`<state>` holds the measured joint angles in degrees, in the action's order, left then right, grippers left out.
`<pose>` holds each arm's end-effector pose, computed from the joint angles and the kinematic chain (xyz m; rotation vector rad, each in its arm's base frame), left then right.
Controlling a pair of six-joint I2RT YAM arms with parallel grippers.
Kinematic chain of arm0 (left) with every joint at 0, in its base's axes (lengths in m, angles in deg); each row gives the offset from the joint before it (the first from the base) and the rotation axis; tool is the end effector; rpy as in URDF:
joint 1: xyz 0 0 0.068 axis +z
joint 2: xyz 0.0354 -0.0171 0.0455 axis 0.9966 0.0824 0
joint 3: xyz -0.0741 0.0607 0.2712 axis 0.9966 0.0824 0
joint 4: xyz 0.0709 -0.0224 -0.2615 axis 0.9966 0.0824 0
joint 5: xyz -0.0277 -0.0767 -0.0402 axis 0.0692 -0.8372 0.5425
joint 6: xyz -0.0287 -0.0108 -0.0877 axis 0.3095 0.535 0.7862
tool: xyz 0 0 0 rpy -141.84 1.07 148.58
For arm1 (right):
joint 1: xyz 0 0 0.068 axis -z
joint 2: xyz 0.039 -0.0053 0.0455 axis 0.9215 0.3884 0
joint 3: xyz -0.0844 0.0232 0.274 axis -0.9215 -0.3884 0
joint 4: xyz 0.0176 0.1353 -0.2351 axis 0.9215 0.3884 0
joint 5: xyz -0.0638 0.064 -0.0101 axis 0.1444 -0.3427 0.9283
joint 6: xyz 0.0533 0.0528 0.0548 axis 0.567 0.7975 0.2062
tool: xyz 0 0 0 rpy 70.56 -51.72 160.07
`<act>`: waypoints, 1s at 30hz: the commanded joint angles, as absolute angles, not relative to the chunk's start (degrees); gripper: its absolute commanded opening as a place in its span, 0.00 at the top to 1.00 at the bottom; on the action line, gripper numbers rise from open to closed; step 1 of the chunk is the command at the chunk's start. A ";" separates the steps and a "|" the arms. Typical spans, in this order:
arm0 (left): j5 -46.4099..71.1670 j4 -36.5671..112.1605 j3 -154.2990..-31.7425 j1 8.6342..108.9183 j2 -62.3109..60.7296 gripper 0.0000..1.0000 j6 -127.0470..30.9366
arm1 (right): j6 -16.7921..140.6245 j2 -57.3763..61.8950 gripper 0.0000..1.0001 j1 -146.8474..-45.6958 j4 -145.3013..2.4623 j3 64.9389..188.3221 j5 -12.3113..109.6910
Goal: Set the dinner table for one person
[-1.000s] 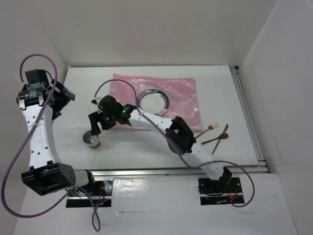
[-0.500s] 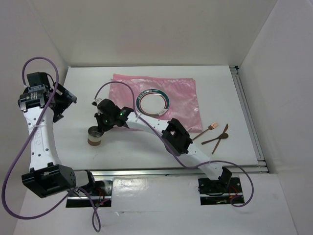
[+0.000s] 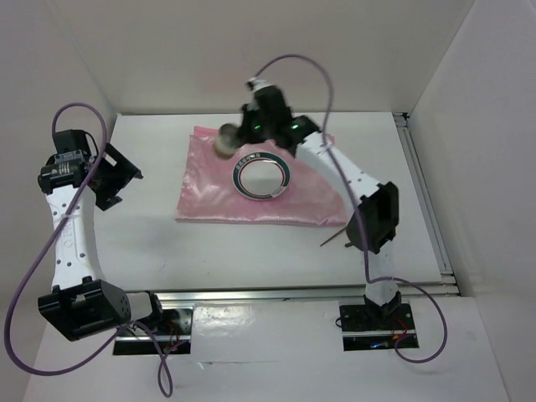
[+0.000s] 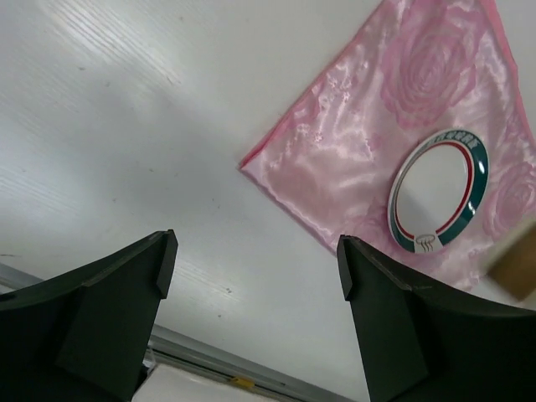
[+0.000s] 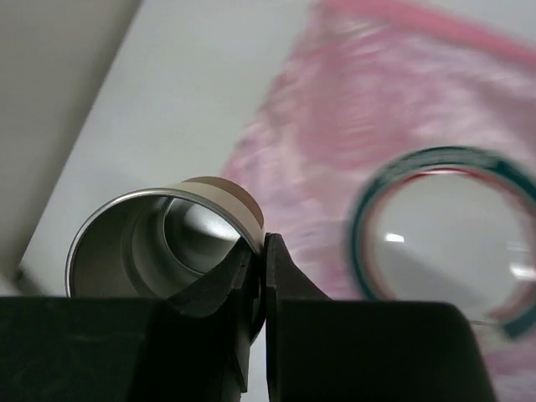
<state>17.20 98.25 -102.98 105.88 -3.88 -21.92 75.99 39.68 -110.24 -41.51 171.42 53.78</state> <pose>0.2653 0.0943 0.3644 -1.1582 2.1325 -0.2087 0.3958 0.3754 0.3522 -0.4421 2.1058 0.7178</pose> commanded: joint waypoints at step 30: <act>15.98 92.46 -100.30 80.09 3.43 0.01 -24.66 | 73.83 59.07 1.00 -74.62 -29.83 181.87 62.92</act>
